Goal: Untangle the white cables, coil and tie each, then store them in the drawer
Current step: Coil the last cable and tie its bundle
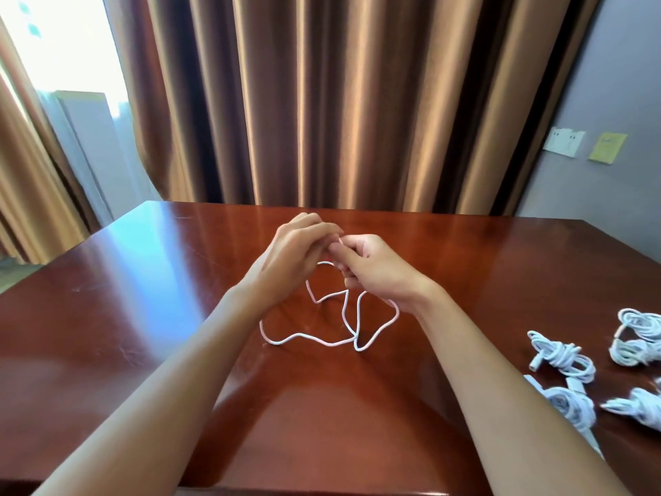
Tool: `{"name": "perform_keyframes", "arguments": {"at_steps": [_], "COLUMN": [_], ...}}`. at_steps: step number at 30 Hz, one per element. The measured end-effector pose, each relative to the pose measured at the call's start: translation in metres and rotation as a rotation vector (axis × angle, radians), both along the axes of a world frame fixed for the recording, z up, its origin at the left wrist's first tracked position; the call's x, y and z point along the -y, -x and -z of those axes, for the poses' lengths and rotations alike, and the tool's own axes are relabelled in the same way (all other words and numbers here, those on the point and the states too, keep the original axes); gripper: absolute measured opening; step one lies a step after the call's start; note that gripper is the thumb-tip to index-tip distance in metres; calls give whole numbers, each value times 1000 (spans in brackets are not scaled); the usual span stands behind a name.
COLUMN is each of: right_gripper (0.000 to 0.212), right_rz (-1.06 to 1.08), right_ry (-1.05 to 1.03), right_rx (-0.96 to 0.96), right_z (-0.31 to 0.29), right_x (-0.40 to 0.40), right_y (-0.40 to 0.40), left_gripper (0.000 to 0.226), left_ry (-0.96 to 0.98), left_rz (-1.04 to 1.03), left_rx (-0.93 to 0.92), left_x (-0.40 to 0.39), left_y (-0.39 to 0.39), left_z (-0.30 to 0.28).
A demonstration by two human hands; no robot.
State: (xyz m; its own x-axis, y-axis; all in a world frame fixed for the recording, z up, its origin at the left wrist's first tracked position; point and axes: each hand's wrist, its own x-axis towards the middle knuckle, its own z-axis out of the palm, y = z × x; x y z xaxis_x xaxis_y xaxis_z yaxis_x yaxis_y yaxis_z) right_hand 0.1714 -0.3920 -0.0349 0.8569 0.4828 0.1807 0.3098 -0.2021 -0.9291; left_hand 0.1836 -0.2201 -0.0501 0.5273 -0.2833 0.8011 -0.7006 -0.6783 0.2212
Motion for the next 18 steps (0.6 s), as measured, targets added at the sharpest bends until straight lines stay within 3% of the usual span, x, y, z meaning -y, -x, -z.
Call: {"name": "perform_keyframes", "arguments": {"at_steps": [3,6,10,14,18], "right_gripper": [18,16,40,41,36], "right_rz": [50,81,224,265,343], "right_ry": [-52,-55,12,-280,-437], "right_rx": [48,118,293,371,376], "right_z": [5,8,7,6,16], "right_x": [1,2,3,-6,-10], "right_y": [-5,-8,-4,1,-4], "left_gripper": [12,13,16,29,20], "left_ry": [199,369,555,819,1171], "left_rz": [-96,-213,-297,-177,234], "left_rx": [35,-46,-199,-581,-1138], "left_x": [-4,2,6,27,51], "left_y": [0,3,7,15,26], "left_z": [8,11,6,-1,-10]}}
